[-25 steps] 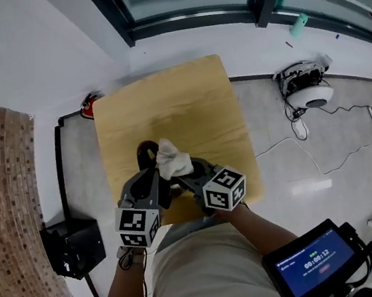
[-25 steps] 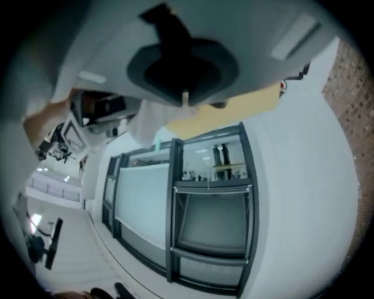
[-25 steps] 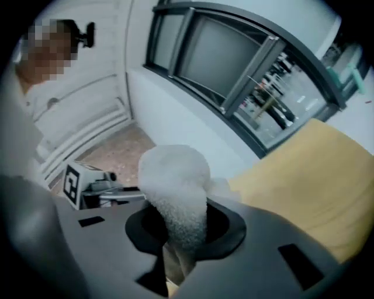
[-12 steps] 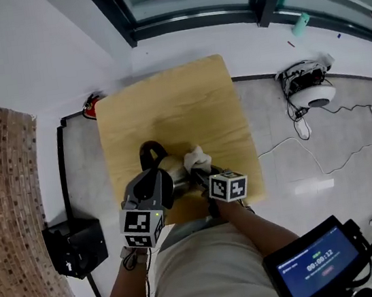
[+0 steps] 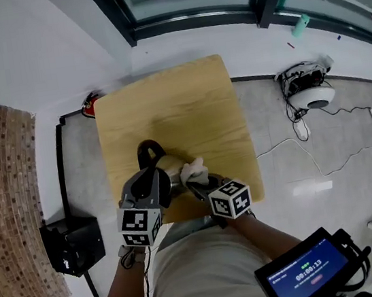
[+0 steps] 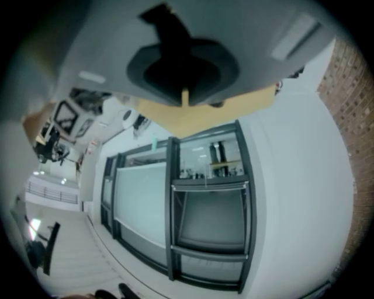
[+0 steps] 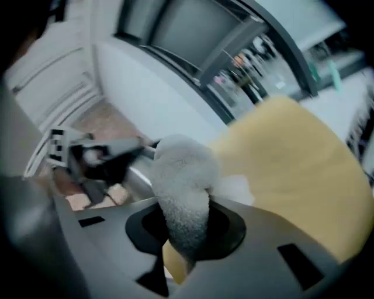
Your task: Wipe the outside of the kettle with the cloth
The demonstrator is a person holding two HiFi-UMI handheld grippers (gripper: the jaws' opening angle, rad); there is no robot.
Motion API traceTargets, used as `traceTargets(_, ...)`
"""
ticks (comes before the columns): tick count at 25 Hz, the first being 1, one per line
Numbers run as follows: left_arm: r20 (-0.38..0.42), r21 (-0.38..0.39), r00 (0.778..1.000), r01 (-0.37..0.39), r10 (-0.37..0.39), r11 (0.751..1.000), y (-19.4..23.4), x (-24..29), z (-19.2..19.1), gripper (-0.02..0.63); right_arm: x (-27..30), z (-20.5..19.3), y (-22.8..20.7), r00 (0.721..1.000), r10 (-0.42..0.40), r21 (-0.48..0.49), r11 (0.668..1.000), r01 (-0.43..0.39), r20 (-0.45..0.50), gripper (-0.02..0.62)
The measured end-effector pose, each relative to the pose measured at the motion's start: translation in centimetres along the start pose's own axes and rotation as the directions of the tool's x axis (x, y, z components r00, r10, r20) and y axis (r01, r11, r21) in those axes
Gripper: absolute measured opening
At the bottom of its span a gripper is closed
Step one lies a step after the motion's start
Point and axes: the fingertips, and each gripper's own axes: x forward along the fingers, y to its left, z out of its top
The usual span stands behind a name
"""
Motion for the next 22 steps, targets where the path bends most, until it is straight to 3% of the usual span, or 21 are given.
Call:
traceTargets(1,0.001,-0.001,1.000,0.000,0.000,1.000,0.1,0.1,0.0,0.031,-0.9,2.0,3.5,0.989,0.122,-0.106,0.988,-0.113,0.079,0.081)
traceTargets(2,0.001,0.000,1.000,-0.004,0.004,1.000,0.2,0.0,-0.2,0.031,-1.4,3.0,6.3,0.962,0.239,-0.181,0.960,-0.214,0.135,0.081)
traceTargets(3,0.001,0.002,1.000,-0.010,0.010,1.000,0.4,0.0,-0.5,0.031,-1.3,3.0,7.0,0.943,0.294,-0.215,0.942,-0.257,0.159,0.081)
traceTargets(4,0.001,0.002,1.000,-0.015,0.015,1.000,0.7,0.1,-0.7,0.031,-0.6,1.9,5.4,0.955,0.257,-0.199,0.954,-0.225,0.151,0.081)
traceTargets(5,0.001,-0.001,1.000,-0.013,0.013,1.000,0.8,0.2,-0.8,0.032,0.4,0.1,1.8,0.985,0.143,-0.134,0.982,-0.130,0.094,0.081)
traceTargets(6,0.000,-0.005,1.000,-0.007,0.007,1.000,0.9,0.3,-0.7,0.032,1.4,-2.4,-2.4,0.999,0.007,-0.045,0.999,-0.009,-0.032,0.081)
traceTargets(7,-0.001,-0.008,1.000,-0.003,0.003,1.000,0.8,0.4,-0.5,0.031,1.9,-4.9,-5.4,0.978,-0.083,0.015,0.996,0.087,-0.189,0.081)
traceTargets(8,-0.004,-0.012,1.000,-0.003,0.003,1.000,0.7,0.4,-0.5,0.029,2.0,-6.5,-6.2,0.944,-0.105,0.017,0.993,0.116,-0.312,0.081)
traceTargets(9,-0.015,-0.025,1.000,-0.004,0.003,1.000,0.7,0.5,-0.5,0.029,1.7,-7.3,-4.9,0.916,-0.075,-0.029,0.997,0.070,-0.394,0.081)
traceTargets(10,-0.040,-0.053,0.999,0.004,-0.006,0.999,0.7,0.6,-0.7,0.029,1.2,-8.1,-2.2,0.880,-0.012,-0.095,0.995,-0.038,-0.474,0.081)
traceTargets(11,-0.079,-0.094,0.996,0.023,-0.031,0.995,0.8,0.6,-1.0,0.026,0.5,-9.3,1.2,0.816,0.069,-0.151,0.970,-0.188,-0.574,0.081)
traceTargets(13,-0.136,-0.153,0.986,0.076,-0.097,0.985,1.2,0.9,-0.1,-0.011,-0.4,-12.5,7.7,0.627,0.194,-0.178,0.859,-0.479,-0.754,0.083)
traceTargets(14,-0.121,-0.140,0.985,0.103,-0.120,0.985,1.5,1.5,1.6,-0.011,-0.1,-13.4,9.8,0.570,0.224,-0.172,0.812,-0.558,-0.790,0.083)
traceTargets(15,-0.090,-0.096,0.986,0.130,-0.138,0.987,1.7,2.4,3.5,-0.011,1.0,-13.6,11.3,0.560,0.252,-0.162,0.794,-0.586,-0.789,0.083)
traceTargets(16,-0.075,-0.030,0.983,0.163,-0.165,0.986,1.7,3.8,5.0,-0.011,2.5,-13.3,12.3,0.585,0.290,-0.137,0.805,-0.577,-0.758,0.083)
traceTargets(18,-0.173,0.085,0.953,0.266,-0.249,0.960,1.2,7.0,5.0,-0.011,5.9,-11.6,12.7,0.679,0.383,-0.003,0.870,-0.494,-0.626,0.083)
traceTargets(20,-0.320,0.109,0.905,0.331,-0.282,0.937,1.1,9.0,2.9,-0.009,7.7,-9.7,11.0,0.771,0.430,0.192,0.902,-0.386,-0.471,0.083)
traceTargets(22,-0.350,0.095,0.908,0.280,-0.231,0.955,2.0,8.9,1.9,-0.002,7.1,-8.3,8.4,0.828,0.415,0.291,0.902,-0.320,-0.376,0.083)
